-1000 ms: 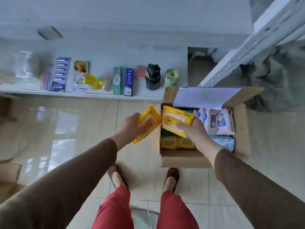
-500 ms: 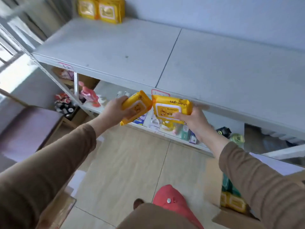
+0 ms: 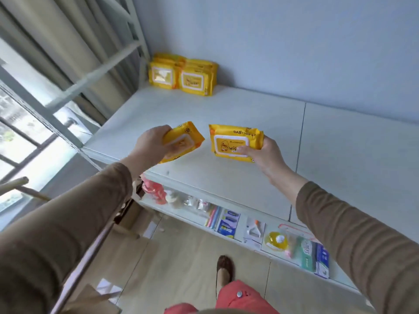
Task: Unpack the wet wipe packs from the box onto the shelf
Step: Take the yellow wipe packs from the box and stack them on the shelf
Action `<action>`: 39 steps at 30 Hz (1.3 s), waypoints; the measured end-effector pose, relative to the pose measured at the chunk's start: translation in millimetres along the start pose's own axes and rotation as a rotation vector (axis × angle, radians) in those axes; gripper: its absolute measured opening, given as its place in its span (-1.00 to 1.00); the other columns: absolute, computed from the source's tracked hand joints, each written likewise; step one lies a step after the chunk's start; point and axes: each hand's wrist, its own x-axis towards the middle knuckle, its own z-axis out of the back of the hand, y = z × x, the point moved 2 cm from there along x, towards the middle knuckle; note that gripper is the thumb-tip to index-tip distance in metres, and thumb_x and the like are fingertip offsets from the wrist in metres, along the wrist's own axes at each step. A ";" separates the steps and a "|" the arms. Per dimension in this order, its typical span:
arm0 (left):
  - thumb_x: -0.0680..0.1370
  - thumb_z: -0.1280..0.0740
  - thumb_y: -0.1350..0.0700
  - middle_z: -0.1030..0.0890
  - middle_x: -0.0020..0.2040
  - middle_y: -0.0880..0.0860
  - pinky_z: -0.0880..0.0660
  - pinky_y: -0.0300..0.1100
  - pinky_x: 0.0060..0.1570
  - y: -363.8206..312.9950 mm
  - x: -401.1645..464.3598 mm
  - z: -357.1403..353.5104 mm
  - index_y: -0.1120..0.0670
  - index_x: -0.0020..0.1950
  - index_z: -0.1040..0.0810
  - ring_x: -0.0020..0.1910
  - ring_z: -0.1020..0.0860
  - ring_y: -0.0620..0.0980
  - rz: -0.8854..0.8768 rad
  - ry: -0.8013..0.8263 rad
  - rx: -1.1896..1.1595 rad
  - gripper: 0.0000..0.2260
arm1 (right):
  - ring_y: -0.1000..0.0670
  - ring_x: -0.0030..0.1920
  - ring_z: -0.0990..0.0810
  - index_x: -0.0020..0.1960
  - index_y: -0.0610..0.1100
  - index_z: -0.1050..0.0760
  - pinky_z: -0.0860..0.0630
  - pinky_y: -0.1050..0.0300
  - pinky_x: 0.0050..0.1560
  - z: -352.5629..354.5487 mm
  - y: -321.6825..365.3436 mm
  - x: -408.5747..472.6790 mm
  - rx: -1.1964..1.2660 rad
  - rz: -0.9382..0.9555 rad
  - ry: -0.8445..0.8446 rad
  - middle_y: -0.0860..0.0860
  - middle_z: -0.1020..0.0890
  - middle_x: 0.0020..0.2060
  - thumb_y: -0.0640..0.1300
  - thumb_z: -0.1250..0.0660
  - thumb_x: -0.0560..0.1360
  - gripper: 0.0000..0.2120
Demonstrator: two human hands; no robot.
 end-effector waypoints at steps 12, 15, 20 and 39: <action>0.44 -0.50 -0.10 -0.57 -0.15 0.01 -0.46 -0.10 -0.28 103.0 233.5 65.6 -0.07 0.03 -0.47 -0.20 -0.54 0.06 -0.135 0.042 0.128 -0.71 | -0.03 -0.01 -0.70 0.07 -0.02 -0.65 -0.60 -0.10 0.12 -131.3 46.5 215.4 -0.045 0.001 -0.149 0.03 -0.73 -0.04 0.03 -0.57 0.24 -0.59; 0.45 -0.50 -0.10 -0.58 -0.07 0.04 -0.57 0.00 -0.14 111.8 288.2 72.9 -0.05 0.16 -0.48 -0.13 -0.56 0.10 -0.192 0.118 0.166 -0.63 | 0.01 0.01 -0.69 0.11 -0.03 -0.65 -0.59 -0.06 0.16 -152.1 49.0 247.7 -0.057 -0.002 -0.176 0.04 -0.72 -0.02 -0.04 -0.57 0.31 -0.62; 0.48 -0.49 0.00 -0.57 0.18 -0.01 -0.49 -0.07 0.08 111.7 351.8 68.5 -0.10 0.41 -0.44 0.16 -0.53 0.11 -0.350 0.212 0.197 -0.48 | -0.01 0.08 -0.68 0.19 0.01 -0.62 -0.57 -0.10 0.21 -167.5 41.2 282.0 -0.056 -0.009 -0.206 0.06 -0.71 0.05 -0.03 -0.52 0.33 -0.57; 0.40 -0.46 0.12 -0.40 0.29 0.15 -0.39 0.08 0.22 86.6 325.8 26.4 0.11 0.38 -0.35 0.23 -0.37 0.21 -0.638 -0.219 0.329 -0.42 | -0.15 0.27 -0.42 0.35 -0.18 -0.35 -0.42 -0.02 0.20 -153.9 32.8 230.4 -0.479 -0.171 -0.503 -0.12 -0.50 0.23 0.07 -0.50 0.41 -0.36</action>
